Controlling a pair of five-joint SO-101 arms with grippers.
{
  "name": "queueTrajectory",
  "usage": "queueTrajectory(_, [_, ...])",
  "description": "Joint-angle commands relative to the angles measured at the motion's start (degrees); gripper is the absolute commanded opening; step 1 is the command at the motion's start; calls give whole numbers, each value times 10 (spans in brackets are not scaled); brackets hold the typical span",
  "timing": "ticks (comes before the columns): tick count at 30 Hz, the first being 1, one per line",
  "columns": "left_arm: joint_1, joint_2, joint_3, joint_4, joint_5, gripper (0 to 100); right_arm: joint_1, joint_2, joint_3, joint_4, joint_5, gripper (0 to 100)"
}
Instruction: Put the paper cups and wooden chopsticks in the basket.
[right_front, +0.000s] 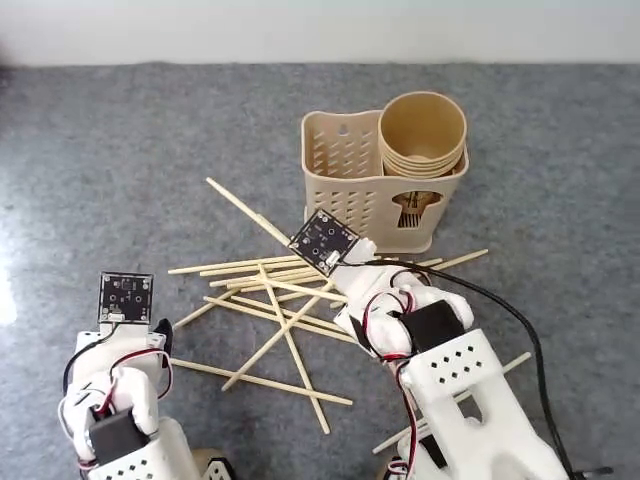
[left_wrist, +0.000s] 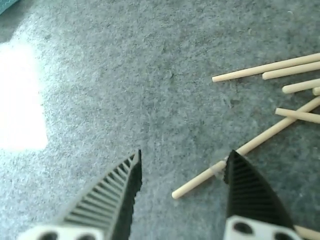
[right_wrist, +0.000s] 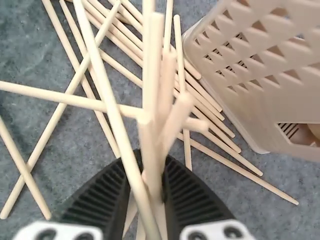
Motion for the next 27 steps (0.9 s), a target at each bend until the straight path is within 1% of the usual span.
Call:
queueTrajectory(1, [-1, -8, -2, -4, 4, 254, 5, 29, -4, 0, 7, 10])
queueTrajectory(13, [-1, -8, -2, -4, 4, 254, 2, 204, -6, -96, 8, 16])
queueTrajectory(16, [-1, -8, -2, -4, 4, 254, 2, 237, -8, -95, 9, 61])
queueTrajectory(20, [-1, -8, -2, -4, 4, 254, 2, 239, -11, -69, 33, 130])
queueTrajectory(27, [-1, -8, -2, -4, 4, 254, 2, 228, -18, -69, 35, 132])
